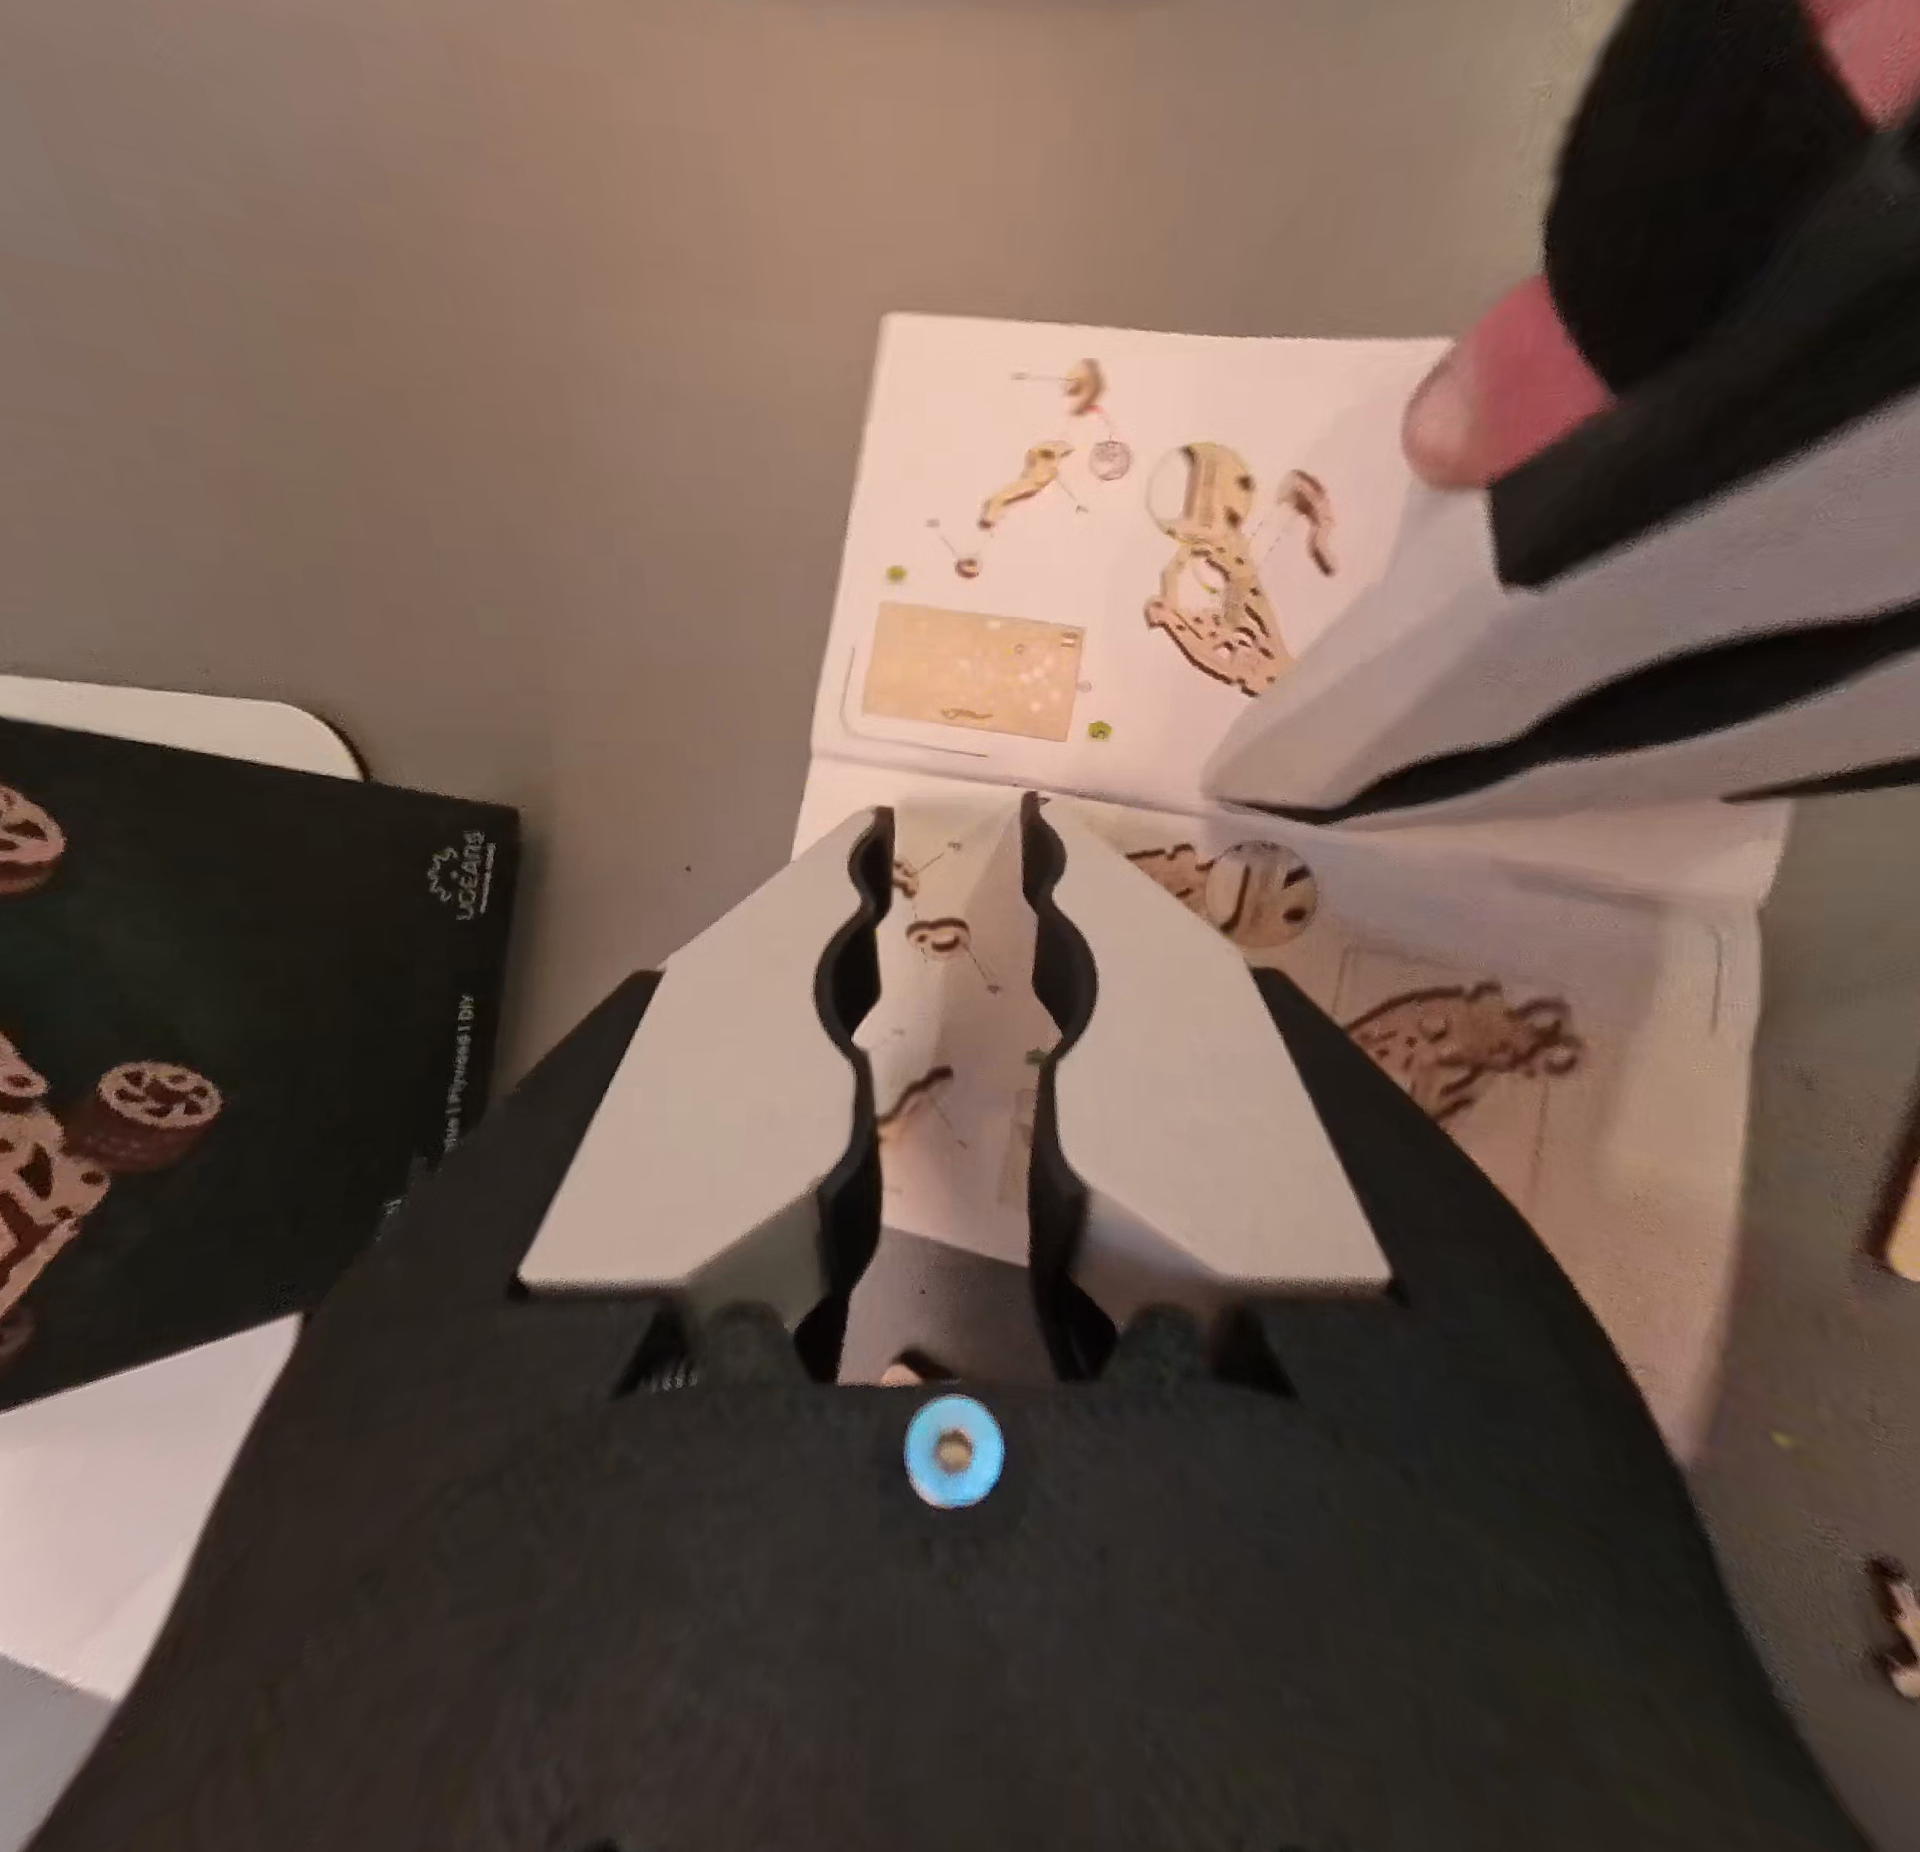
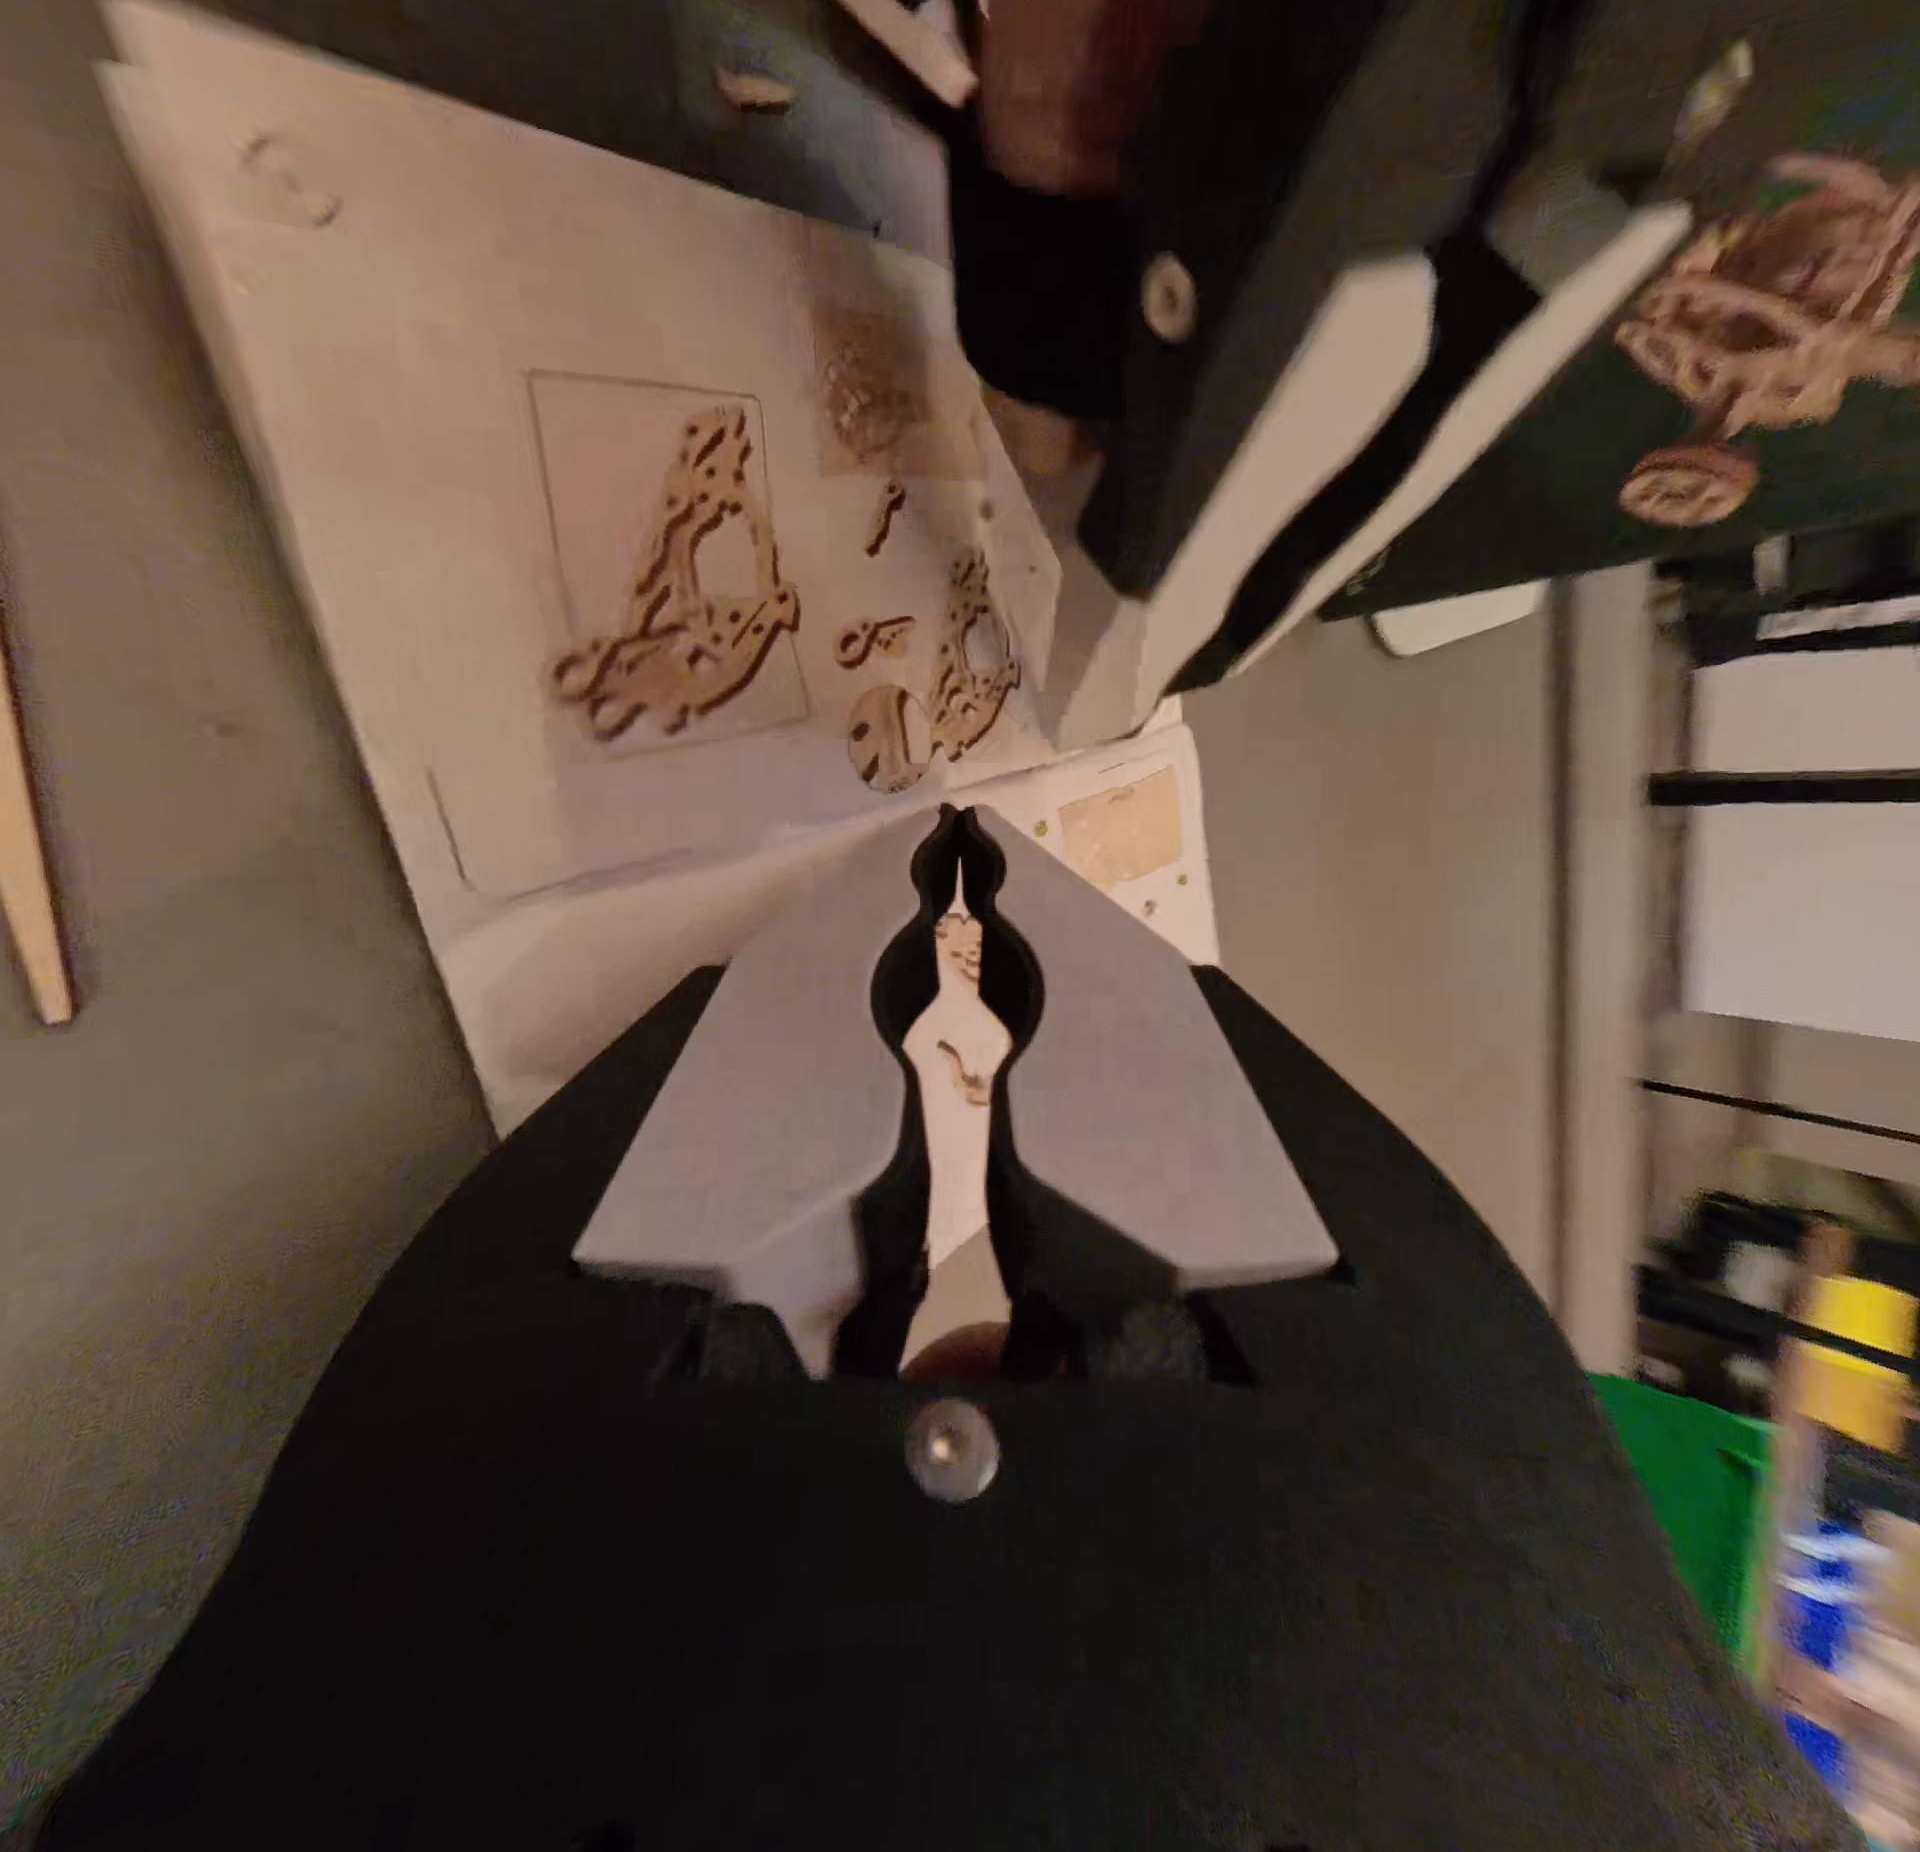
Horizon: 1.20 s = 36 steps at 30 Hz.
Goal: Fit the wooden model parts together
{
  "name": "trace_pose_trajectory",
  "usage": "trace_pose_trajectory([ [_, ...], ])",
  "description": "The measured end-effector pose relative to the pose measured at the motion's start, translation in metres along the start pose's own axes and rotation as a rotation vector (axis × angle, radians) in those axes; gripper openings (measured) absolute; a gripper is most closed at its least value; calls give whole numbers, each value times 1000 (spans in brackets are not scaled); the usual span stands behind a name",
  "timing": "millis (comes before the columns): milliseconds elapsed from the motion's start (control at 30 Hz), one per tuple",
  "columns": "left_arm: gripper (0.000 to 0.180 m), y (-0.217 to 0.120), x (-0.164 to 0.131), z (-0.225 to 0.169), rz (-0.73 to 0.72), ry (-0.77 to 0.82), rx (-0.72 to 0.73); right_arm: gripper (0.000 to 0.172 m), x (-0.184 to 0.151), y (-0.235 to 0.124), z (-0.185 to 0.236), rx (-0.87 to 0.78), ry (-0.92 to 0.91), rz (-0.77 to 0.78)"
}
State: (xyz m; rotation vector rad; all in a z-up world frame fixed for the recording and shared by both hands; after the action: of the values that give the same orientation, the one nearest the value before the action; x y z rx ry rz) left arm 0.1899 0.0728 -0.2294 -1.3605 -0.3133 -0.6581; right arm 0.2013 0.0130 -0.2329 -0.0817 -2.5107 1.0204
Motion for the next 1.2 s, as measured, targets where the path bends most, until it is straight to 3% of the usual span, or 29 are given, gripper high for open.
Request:
trace_pose_trajectory([
  [33, 23, 1, 1, 0, 1, 9, 10, 0, 1, 0, 1, -39, -48, 17],
  [200, 14, 3, 6, -6, -6, 68, 49, 0, 7, 2, 7, -163, -189, 104],
  [267, 19, 2, 8, -6, -16, 70, 59, 0, 8, 3, 8, -178, -205, 130],
  [367, 25, 0, 17, -10, -87, 35, -23, 0, 8, 3, 9, -170, -237, 132],
  [433, 24, 6, 14, -8, -30, 90, -10, 0, 9, 4, 9, -163, -269, 144],
  [600, 11, 9, 14, -12, -50, 78, -84, 0, 17, 4, 14, -167, -333, 134],
  [1200, 0, 12, 14, -8, -58, 93, -50, 0, 35, -9, 43, -123, -404, 60],
])
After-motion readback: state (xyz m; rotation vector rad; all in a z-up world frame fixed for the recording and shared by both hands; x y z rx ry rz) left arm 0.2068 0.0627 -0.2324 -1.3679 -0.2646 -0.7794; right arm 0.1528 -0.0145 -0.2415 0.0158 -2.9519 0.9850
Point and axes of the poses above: each gripper's, where its closed fingertips meet, y out along the fingers, x out of its top, z = x × y across the jaws, the point moved 3 cm from there along -y, back along the fingers, and after that the axes turned 2 degrees about y, right-handed, at the moved point
